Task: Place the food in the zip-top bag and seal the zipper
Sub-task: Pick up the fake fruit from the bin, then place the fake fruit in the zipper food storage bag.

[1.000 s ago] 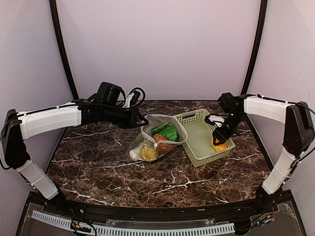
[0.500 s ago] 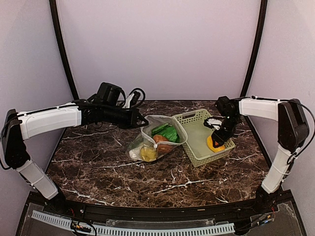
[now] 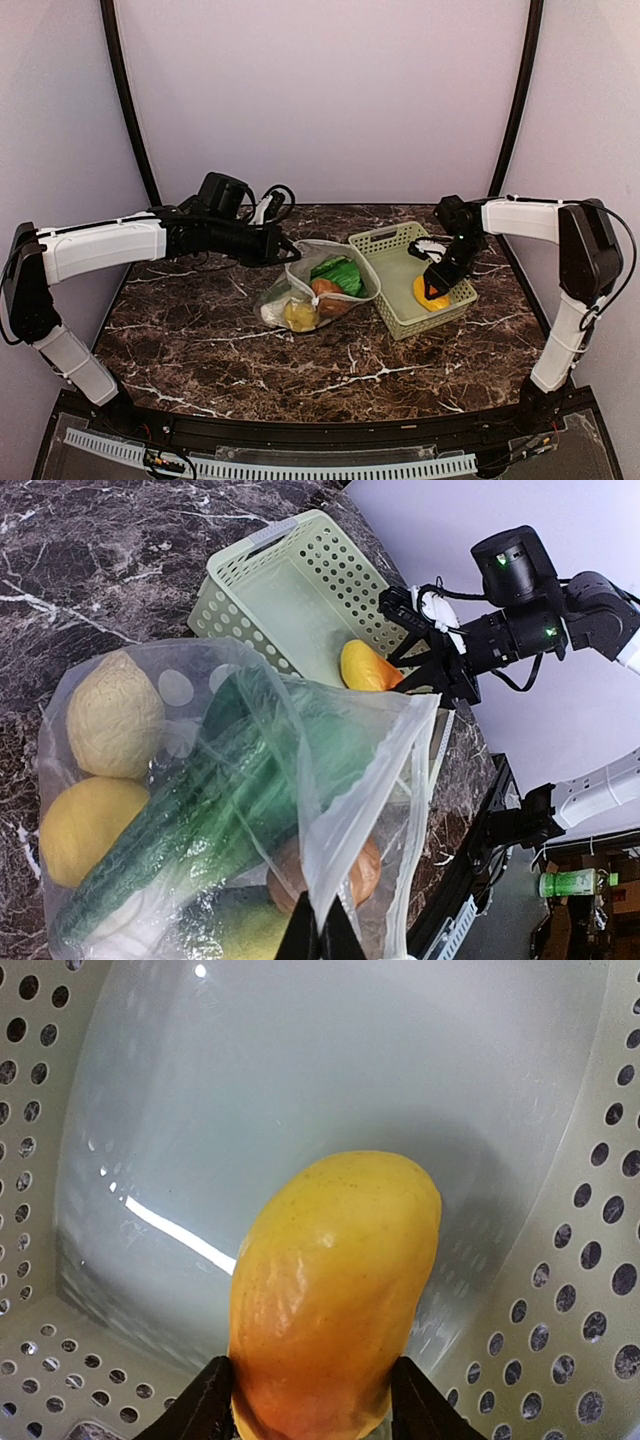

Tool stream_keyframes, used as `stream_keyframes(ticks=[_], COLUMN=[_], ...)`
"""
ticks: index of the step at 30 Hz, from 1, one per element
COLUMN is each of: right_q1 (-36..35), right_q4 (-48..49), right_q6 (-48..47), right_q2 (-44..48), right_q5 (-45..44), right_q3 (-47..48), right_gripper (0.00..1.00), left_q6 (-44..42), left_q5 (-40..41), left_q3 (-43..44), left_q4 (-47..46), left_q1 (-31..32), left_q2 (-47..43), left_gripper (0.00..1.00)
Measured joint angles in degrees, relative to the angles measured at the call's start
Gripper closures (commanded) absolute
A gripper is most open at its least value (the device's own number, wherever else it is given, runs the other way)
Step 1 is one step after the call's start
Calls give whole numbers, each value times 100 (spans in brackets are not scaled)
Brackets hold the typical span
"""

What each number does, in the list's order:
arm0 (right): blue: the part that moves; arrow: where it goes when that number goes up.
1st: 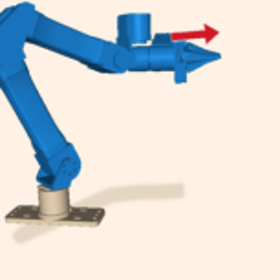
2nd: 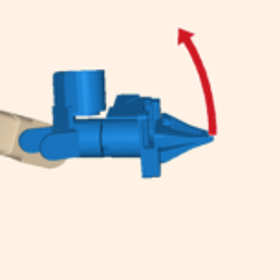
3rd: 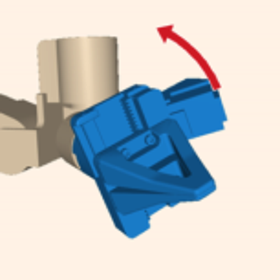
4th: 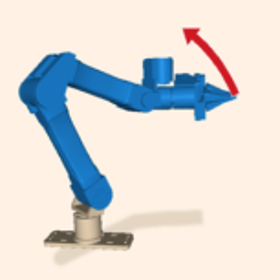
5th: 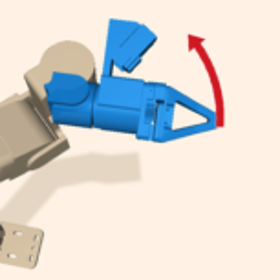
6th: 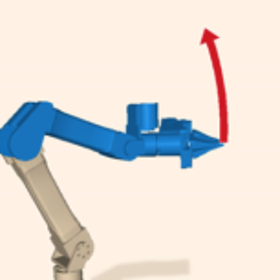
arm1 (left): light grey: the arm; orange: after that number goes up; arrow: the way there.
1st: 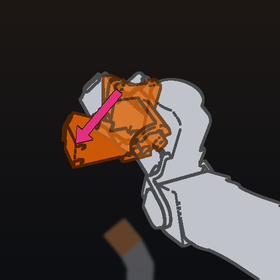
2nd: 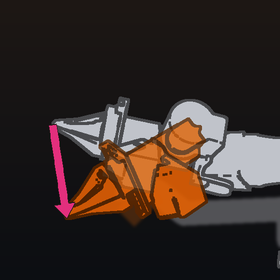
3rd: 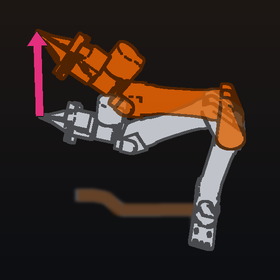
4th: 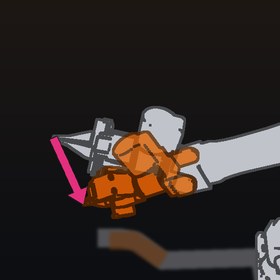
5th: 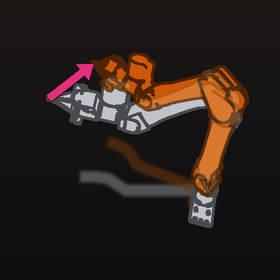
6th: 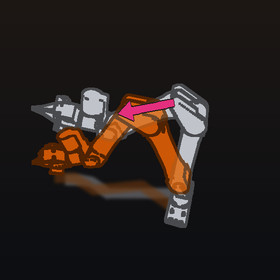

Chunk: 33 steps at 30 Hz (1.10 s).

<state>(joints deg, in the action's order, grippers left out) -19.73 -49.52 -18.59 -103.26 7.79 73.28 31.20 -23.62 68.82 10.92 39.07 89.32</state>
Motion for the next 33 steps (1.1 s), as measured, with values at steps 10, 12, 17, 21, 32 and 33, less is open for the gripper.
stream_keyframes(ticks=[10,12,17,21,32,33], right_q1=[0,0,0,0,-337,-450], right_q4=[83,55,-70,-68,-109,-111], right_q6=[-44,-59,-129,-190,-129,-153], right_q2=[-70,-66,162,675,1060,1054], right_q5=[39,48,446,1285,3759,3851], right_q3=[57,149,678,1093,1864,1893], right_gripper=[71,72,75,75,73,73], left_q6=[52,52,50,52,70,72], left_q5=[-44,-44,-31,15,22,22], left_q3=[0,0,4,33,280,313], left_q4=[-13,-13,-11,-11,-2,7], left_q1=[0,0,0,0,0,0], left_q2=[0,0,0,0,157,175], left_gripper=[99,99,99,99,99,99])
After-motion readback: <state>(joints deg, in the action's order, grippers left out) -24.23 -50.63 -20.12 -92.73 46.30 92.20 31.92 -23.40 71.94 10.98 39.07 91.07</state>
